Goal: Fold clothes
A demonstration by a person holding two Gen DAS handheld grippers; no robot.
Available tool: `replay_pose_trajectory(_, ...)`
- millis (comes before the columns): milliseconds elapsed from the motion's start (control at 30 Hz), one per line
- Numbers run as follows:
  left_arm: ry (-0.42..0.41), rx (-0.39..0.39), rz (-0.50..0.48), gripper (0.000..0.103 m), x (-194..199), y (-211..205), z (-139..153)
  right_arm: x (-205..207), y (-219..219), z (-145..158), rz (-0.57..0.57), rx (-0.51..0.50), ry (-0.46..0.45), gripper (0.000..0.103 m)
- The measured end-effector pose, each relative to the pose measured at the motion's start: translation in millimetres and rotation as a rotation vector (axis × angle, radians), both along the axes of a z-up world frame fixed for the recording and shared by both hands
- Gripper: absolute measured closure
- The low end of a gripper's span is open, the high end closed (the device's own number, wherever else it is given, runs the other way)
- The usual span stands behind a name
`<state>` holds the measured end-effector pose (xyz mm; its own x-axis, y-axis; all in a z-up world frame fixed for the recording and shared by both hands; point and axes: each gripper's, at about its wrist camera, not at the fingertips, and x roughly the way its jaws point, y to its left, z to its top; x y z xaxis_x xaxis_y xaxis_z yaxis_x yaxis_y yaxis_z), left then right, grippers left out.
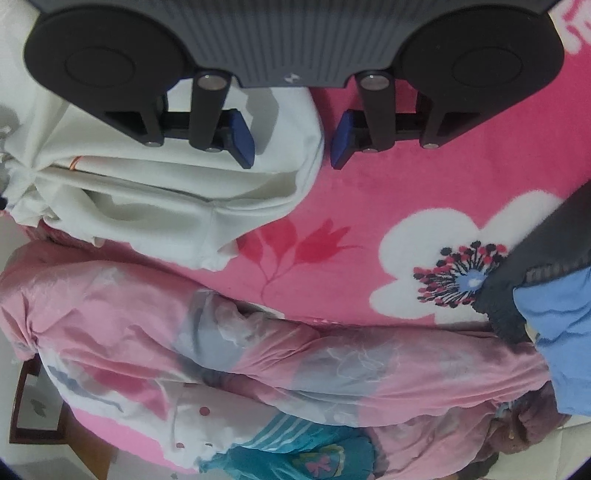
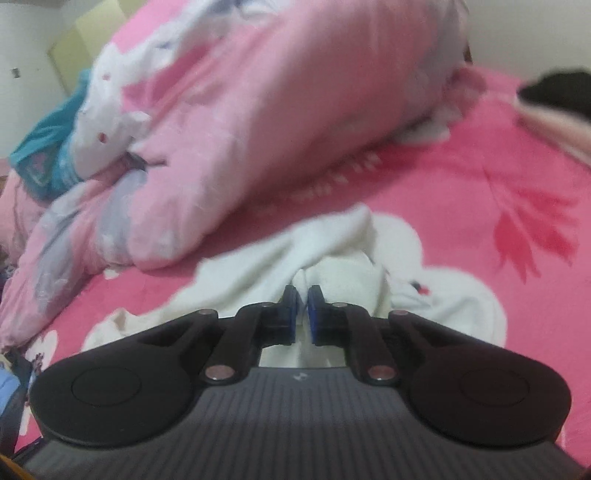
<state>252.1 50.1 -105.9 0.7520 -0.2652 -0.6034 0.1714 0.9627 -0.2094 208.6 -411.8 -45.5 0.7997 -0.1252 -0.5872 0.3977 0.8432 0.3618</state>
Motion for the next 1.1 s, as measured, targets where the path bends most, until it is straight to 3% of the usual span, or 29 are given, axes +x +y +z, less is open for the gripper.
replay_pose_trajectory(200, 0.000, 0.012, -0.001, 0.057, -0.9, -2.1, -0.2, -9.3, 30.9, 62.2, 0.040, -0.067, -0.072, 0.098)
replay_pose_trajectory(367, 0.012, 0.004, -0.003, 0.057, 0.0, -1.9, 0.8, 7.8, 77.7, 120.3, 0.130, -0.173, -0.135, 0.098)
replay_pose_trajectory(567, 0.032, -0.038, 0.007, 0.057, 2.6, 2.7, 1.0, 68.6, 161.7, 180.8, 0.306, -0.251, -0.198, 0.098)
replay_pose_trajectory(733, 0.060, -0.086, 0.011, 0.057, 6.4, 10.5, 3.2, 125.1, 256.2, 214.3, 0.494, -0.329, -0.254, 0.098)
replay_pose_trajectory(867, 0.089, -0.149, 0.028, 0.058, 10.9, 22.7, 5.6, 151.9, 319.9, 241.0, 0.634, -0.340, -0.361, 0.098)
replay_pose_trajectory(1000, 0.101, -0.164, 0.033, 0.058, 12.4, 28.6, 5.5, 176.1, 356.6, 241.0, 0.700, -0.295, -0.425, 0.098)
replay_pose_trajectory(1100, 0.102, -0.152, 0.031, 0.058, 12.1, 26.9, 4.4, 202.9, 372.5, 206.4, 0.721, -0.261, -0.350, 0.098)
